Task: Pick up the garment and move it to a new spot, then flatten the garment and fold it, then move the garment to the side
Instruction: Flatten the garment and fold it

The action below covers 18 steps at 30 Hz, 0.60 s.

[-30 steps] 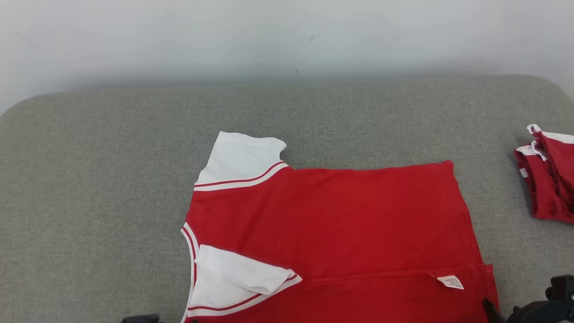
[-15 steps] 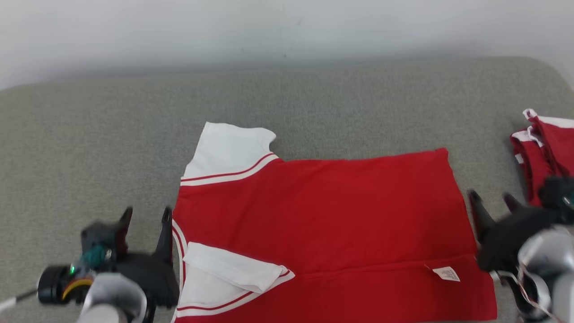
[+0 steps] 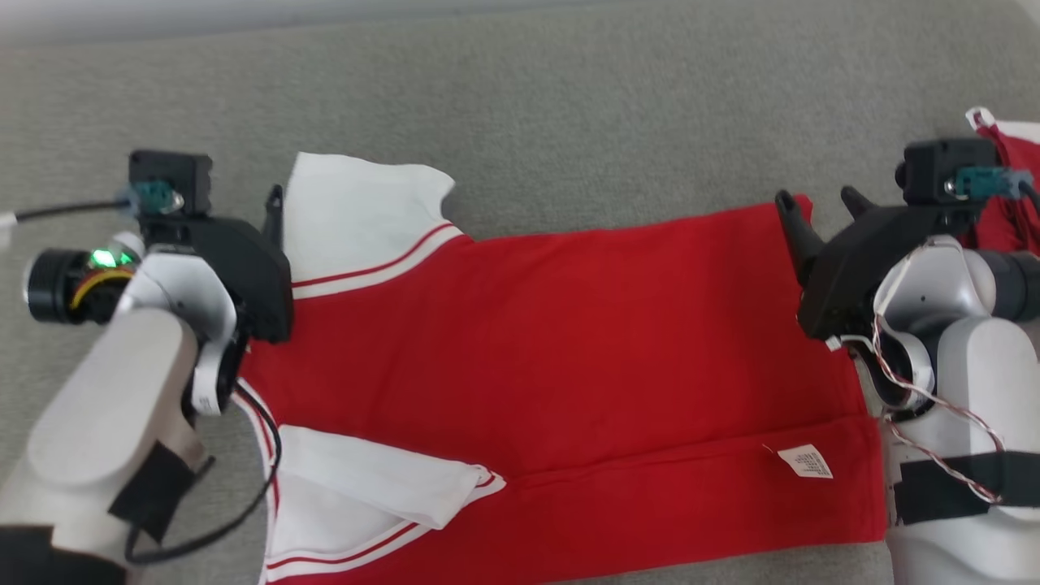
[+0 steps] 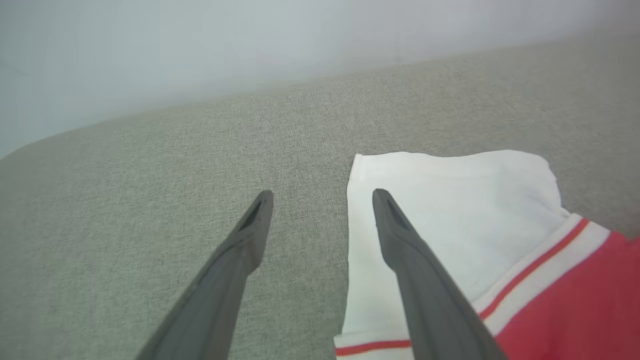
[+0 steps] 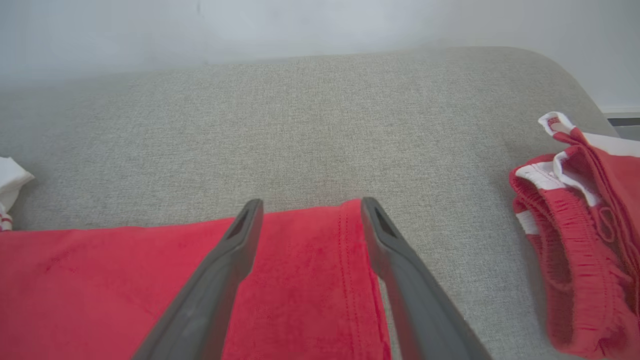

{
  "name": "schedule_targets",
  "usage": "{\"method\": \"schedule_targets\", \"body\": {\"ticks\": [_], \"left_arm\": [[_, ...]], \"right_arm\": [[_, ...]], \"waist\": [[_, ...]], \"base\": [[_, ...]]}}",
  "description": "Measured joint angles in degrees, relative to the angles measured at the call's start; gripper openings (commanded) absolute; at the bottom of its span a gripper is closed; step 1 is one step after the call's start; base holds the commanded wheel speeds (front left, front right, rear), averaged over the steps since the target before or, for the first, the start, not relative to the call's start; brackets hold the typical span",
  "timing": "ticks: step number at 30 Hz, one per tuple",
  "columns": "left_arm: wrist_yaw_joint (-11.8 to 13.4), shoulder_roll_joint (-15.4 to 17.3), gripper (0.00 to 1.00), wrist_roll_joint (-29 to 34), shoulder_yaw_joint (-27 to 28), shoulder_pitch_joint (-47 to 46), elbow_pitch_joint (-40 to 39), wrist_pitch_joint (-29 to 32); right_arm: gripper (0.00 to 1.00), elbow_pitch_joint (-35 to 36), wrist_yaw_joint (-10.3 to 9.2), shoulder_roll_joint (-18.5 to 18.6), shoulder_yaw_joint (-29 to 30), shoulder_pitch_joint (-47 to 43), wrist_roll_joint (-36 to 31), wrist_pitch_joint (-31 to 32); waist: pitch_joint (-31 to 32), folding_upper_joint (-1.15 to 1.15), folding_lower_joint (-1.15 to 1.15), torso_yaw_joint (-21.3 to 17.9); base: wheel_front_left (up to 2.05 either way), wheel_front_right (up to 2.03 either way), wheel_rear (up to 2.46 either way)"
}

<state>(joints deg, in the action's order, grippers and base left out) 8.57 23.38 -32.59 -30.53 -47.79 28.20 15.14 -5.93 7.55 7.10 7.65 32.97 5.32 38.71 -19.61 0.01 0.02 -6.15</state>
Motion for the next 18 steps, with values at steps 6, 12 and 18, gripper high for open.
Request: {"method": "schedule_targets", "body": {"ticks": [6, 12, 18], "left_arm": [[-2.5, 0.5, 1.00, 1.0, -1.2, -6.5, 5.8, 2.4], [-3.9, 0.4, 1.00, 0.7, -1.5, -10.1, 10.8, 4.6], [-4.5, 1.0, 0.98, 0.6, -1.9, -11.9, 12.7, 6.6]], "right_arm": [[1.00, -2.0, 0.00, 0.0, -1.0, 3.0, 0.2, -1.4], [1.00, -3.1, 0.00, 0.1, -1.0, 3.8, 0.3, -2.9], [1.00, -3.4, 0.00, 0.2, -0.5, 3.8, 0.4, -3.7]], "waist": [[-3.1, 0.00, 0.00, -2.2], [-6.0, 0.00, 0.00, -4.7], [-7.8, 0.00, -0.01, -5.9]], "base": [[0.00, 0.00, 0.00], [0.00, 0.00, 0.00], [0.00, 0.00, 0.00]]}}
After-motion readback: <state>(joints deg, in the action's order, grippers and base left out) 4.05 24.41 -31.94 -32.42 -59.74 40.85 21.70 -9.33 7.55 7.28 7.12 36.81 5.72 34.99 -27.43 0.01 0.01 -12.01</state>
